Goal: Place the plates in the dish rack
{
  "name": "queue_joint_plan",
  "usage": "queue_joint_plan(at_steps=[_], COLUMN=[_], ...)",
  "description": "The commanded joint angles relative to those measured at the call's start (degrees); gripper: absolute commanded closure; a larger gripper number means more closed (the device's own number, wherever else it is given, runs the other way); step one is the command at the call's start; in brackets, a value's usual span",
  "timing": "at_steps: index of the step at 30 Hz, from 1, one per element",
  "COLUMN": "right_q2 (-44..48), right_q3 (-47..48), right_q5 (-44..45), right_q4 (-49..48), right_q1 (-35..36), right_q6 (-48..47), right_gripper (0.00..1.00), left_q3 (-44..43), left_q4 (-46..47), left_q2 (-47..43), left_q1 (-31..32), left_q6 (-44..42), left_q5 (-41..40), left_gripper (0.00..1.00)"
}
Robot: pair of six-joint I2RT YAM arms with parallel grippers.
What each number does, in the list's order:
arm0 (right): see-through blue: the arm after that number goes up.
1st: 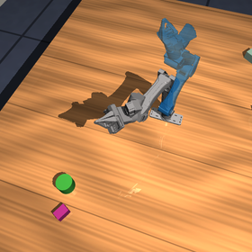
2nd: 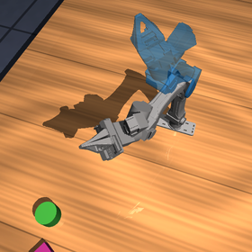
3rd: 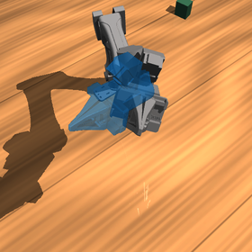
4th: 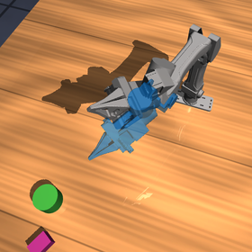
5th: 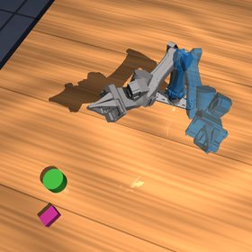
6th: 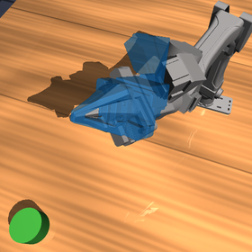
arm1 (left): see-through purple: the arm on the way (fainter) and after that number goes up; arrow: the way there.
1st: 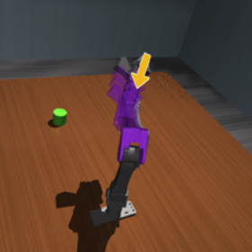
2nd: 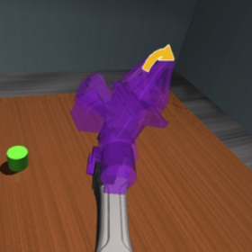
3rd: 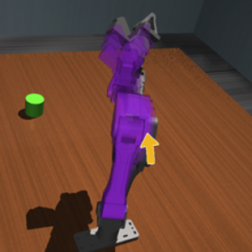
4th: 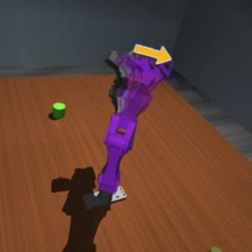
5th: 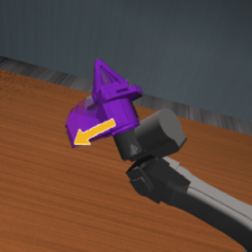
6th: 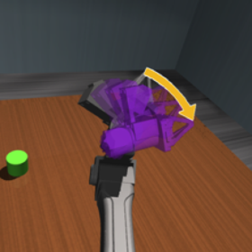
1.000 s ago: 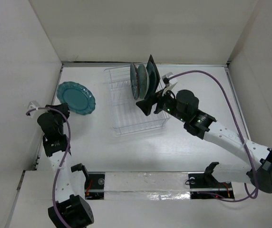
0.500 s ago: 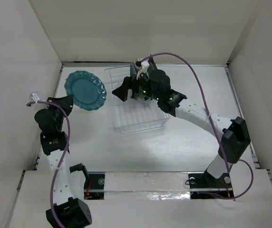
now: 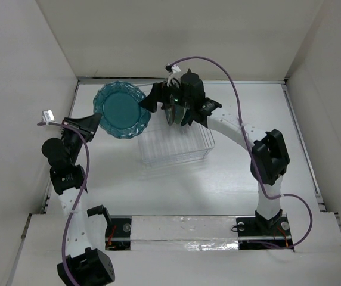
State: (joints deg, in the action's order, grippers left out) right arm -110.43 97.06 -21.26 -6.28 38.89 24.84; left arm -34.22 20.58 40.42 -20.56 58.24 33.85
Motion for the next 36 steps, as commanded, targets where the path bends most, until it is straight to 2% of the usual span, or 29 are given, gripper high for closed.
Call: queue_joint_plan(at_steps=[1, 4, 5, 7, 8, 10, 11, 13, 14, 16, 19, 20, 21, 23, 24, 25, 27, 29, 34, 36], right_q2=[-1.62, -1.54, -1.37, -1.80, -2.07, -2.60, -2.68, -2.42, -2.07, -0.58, 2.83, 3.90, 4.95, 7.76, 8.38, 9.09, 11.63, 13.13, 15.86, 15.86], right_q3=[4.02, 1.31, 0.25, -2.29, -3.09, -4.94, -6.86, -7.67, -7.93, -8.29, -8.81, -8.90, -8.73, -8.11, -7.68, -6.89, -6.79, -6.53, -4.60, -2.23], right_q5=[-9.74, -13.19, -16.33, -20.03, -23.45, -25.67, -26.81, -27.61, -27.44, -26.30, -21.65, -17.72, -15.33, -7.97, -5.84, -4.07, 1.72, 6.37, 16.57, 27.45], right_q4=[-0.30, -4.77, -9.58, -14.52, -19.42, -24.80, -29.35, -30.89, -30.37, -28.44, -21.95, -17.75, -15.19, -8.26, -5.78, -3.84, -0.84, 0.91, 3.64, 6.10], right_q1=[0.92, 1.45, 1.45, 1.45, 1.45, 0.92, 0.31, 0.30, 0.30, 0.30, 0.30, 0.30, 0.83, 0.83, 0.83, 0.83, 0.83, 0.83, 1.44, 3.37], right_q6=[0.74, 2.66, 4.93, 7.93, 11.42, 15.13, 17.85, 18.84, 18.67, 16.83, 12.17, 10.42, 7.27, 4.09, 3.29, 2.76, 1.79, 1.44, -0.22, -3.82], right_gripper=[0.00, 0.01, 0.02, 0.10, 0.24, 0.39, 0.59, 0.76, 0.87, 0.98, 1.00, 1.00, 1.00, 1.00, 1.00, 1.00, 1.00, 1.00, 1.00, 1.00], left_q3=[-1.56, -0.85, -0.59, 0.20, 0.38, 0.90, 1.17, 2.05, 2.40, 3.27, 3.63, 3.63, 3.11, 1.79, 0.83, -1.10, -2.69, -4.28, -5.07, -5.42], left_q4=[15.01, 16.77, 17.12, 18.09, 18.27, 18.53, 18.71, 19.14, 19.58, 20.55, 20.47, 20.03, 18.72, 16.26, 14.77, 10.93, 6.86, 2.37, -0.97, -2.03], left_q2=[-0.79, 0.35, 0.53, 0.62, 0.71, 0.97, 1.06, 1.06, 1.23, 2.20, 2.82, 2.73, 2.47, 2.29, 1.94, 1.24, 0.45, -0.34, -1.40, -1.31], left_q1=[0.34, 0.34, 0.34, 0.34, 0.34, 0.34, 0.34, 0.34, 0.34, 0.34, 0.34, 0.34, 0.34, 0.34, 0.34, 0.34, 0.34, 0.34, 1.74, 2.97], left_q6=[5.39, 6.45, 6.71, 6.80, 6.80, 6.71, 6.63, 6.45, 6.62, 7.06, 6.80, 6.28, 4.71, 2.16, -1.08, -2.94, -6.37, -10.24, -13.67, -16.13], left_q5=[3.50, 5.70, 6.66, 7.29, 7.90, 8.25, 8.60, 8.69, 8.87, 9.31, 9.75, 9.40, 9.22, 8.44, 7.82, 7.21, 4.31, 2.46, 0.61, -0.44], left_gripper=[1.00, 1.00, 1.00, 1.00, 1.00, 1.00, 1.00, 1.00, 1.00, 1.00, 1.00, 0.98, 0.79, 0.59, 0.43, 0.35, 0.26, 0.23, 0.20, 0.22])
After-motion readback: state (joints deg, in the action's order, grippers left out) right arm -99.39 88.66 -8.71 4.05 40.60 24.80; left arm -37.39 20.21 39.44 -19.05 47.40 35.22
